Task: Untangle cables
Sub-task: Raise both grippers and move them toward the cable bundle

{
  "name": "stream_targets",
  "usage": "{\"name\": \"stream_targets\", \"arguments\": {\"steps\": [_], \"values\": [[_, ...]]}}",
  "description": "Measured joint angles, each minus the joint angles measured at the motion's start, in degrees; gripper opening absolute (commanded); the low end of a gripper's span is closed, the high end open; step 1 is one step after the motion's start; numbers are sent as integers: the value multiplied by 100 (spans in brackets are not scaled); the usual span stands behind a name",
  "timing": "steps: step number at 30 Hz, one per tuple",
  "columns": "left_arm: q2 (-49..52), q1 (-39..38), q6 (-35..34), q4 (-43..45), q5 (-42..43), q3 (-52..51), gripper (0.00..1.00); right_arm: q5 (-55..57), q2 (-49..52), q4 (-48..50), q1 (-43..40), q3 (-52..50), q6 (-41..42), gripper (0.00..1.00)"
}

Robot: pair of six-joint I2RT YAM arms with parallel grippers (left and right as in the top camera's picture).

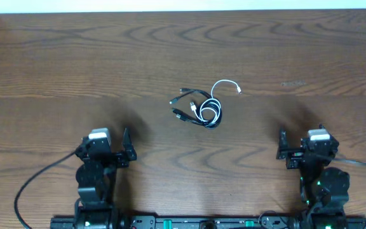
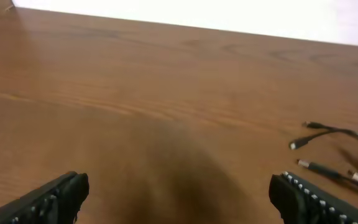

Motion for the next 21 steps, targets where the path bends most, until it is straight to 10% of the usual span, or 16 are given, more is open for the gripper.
{"name": "stream_targets", "arguments": {"steps": [21], "values": [[2903,0,-437,-2573,616,2538,98,2,4312,-2249,-2,3112,22,99]]}}
